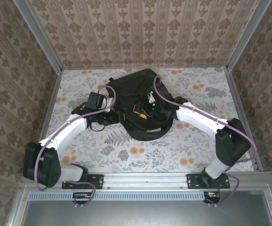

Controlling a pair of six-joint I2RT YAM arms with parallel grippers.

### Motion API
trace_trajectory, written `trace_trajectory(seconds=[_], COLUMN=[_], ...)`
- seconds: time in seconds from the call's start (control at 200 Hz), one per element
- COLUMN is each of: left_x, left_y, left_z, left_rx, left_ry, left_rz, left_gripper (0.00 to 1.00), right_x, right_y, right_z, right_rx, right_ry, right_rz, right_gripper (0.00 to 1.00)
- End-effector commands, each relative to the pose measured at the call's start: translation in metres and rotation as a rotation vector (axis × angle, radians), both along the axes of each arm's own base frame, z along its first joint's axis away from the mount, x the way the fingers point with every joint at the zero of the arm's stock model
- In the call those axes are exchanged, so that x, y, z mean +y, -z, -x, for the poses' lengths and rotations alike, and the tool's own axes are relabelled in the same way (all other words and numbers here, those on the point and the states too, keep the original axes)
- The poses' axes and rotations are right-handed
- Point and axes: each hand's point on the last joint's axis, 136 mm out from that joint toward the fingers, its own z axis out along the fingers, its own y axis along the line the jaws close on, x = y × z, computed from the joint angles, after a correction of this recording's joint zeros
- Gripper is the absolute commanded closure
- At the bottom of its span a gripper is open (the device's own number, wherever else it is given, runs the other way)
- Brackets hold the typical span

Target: Pack the student bag

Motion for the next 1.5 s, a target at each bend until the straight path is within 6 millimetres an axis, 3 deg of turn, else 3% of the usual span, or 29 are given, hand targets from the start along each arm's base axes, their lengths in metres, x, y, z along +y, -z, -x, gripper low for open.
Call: trace_trajectory(seconds=[0.0, 0.2, 0.335, 0.635, 0.98, 1.495], left_x=[0.024, 0.094, 0.134, 0.132, 0.129, 0.128], left_y=[-0.033, -0.074, -0.085, -0.066, -0.066, -0.068], left_z=[-0.001, -0.011, -0.019, -0.024, -0.022, -0.023], left_rx=[-0.076, -0.232, -0.304, -0.315, -0.321, -0.325], left_ry=[-0.054, -0.277, -0.412, -0.417, -0.413, -0.423], left_rz=[-0.019, -0.169, -0.327, -0.308, -0.287, -0.276], left_gripper=[0.46, 0.40, 0.36, 0.34, 0.33, 0.32], right_x=[-0.001, 0.024, 0.038, 0.053, 0.070, 0.074], right_y=[-0.022, -0.024, -0.015, 0.020, 0.039, 0.041], right_z=[-0.001, 0.017, 0.032, 0.051, 0.043, 0.043], right_rx=[-0.012, -0.038, -0.035, 0.086, 0.151, 0.144], right_ry=[0.031, -0.083, -0.171, -0.187, -0.072, 0.167], right_rz=[0.016, 0.095, 0.195, 0.203, 0.182, 0.237], right_gripper=[0.61, 0.64, 0.60, 0.55, 0.49, 0.50])
